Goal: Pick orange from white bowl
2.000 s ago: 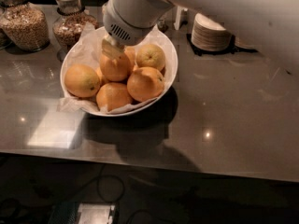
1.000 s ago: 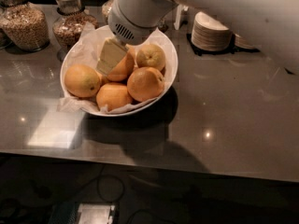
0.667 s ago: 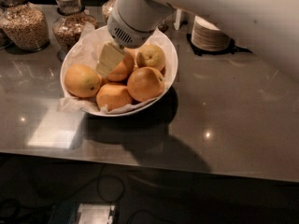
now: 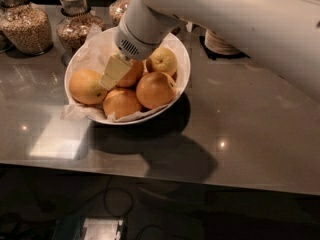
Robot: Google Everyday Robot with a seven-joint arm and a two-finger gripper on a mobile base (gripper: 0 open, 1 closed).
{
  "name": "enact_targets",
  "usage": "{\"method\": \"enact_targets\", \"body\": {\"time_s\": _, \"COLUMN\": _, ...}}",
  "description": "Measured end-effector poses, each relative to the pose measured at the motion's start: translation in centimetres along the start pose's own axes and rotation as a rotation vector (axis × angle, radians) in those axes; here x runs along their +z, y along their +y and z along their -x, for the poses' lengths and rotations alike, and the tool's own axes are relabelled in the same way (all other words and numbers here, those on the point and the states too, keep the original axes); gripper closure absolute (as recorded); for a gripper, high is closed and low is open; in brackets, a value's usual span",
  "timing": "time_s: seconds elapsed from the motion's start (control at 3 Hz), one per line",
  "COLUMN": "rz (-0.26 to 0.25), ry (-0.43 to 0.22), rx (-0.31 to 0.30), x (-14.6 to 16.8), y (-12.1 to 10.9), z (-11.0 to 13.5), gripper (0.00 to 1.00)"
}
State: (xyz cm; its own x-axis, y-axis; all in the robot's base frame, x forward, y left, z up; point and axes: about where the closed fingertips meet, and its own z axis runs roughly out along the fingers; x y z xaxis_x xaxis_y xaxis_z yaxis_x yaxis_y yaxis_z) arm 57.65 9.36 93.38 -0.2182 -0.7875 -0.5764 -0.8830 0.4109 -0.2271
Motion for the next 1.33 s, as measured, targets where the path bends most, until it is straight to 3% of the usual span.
{"method": "enact_targets", "body": {"time_s": 0.33, "rz": 0.022, "ry": 0.008, "rx": 0.016, "x": 0.96, "y": 0.14, "z": -0.42, "gripper": 0.26}}
{"method": "enact_targets", "body": {"time_s": 1.33, "rz": 0.013, "ry": 0.024, "rx": 0.023, "x": 0.79, "y": 0.07, "z": -0.89, "gripper": 0.91}}
